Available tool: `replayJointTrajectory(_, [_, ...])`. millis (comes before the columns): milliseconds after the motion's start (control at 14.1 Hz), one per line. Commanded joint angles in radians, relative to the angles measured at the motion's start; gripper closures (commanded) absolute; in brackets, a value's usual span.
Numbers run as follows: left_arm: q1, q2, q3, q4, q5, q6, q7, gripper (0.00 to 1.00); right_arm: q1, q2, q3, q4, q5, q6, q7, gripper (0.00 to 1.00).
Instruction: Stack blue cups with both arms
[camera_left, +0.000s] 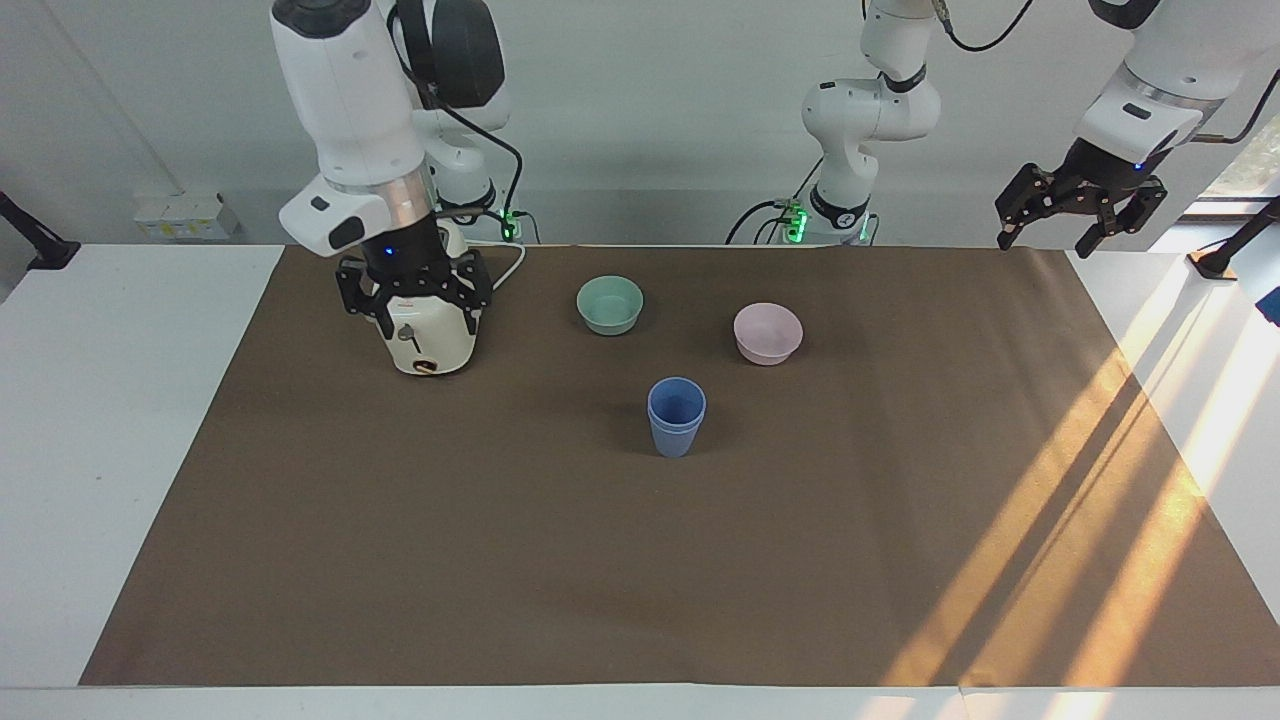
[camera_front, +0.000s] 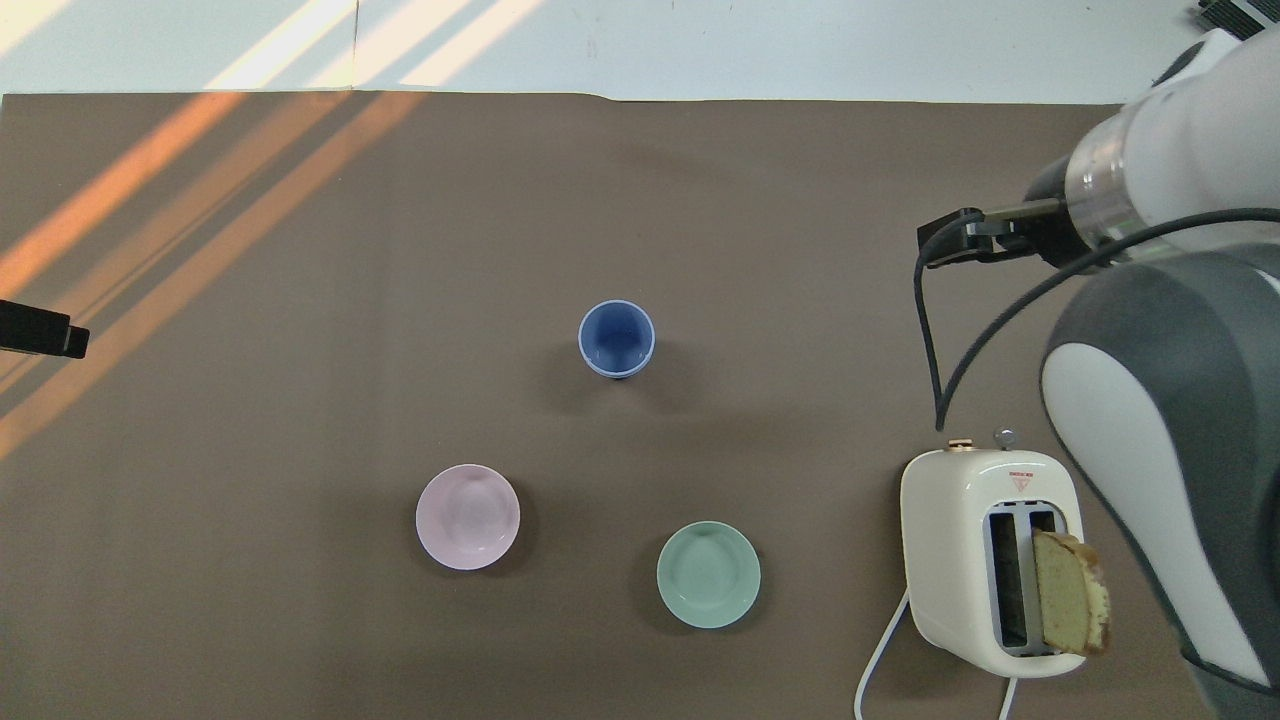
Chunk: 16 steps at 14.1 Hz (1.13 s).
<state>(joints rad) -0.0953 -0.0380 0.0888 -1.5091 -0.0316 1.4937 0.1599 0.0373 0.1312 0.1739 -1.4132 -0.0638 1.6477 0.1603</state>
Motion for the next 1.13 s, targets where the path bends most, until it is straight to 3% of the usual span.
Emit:
replayJointTrajectory(0, [0.005,-0.02,-0.003,-0.014,0.019,-0.013,-0.013,0.0,-0.034,-0.057,0.007,-0.023,0.001,-0.06,-0.013,0.0])
replayJointTrajectory(283, [0.005,-0.029,-0.004,-0.016,0.019,-0.013,-0.049,0.0,-0.103,-0.065,0.007,-0.03,0.027,-0.111,-0.013,0.0])
replayJointTrajectory(496, [0.005,-0.029,-0.004,-0.016,0.019,-0.02,-0.048,0.0,-0.14,-0.099,0.007,-0.099,0.052,-0.073,-0.018,0.0])
replayJointTrajectory(1062, [0.005,-0.03,-0.006,-0.017,0.019,-0.016,-0.045,0.0,-0.143,-0.113,0.003,-0.118,0.05,-0.055,-0.015,0.0])
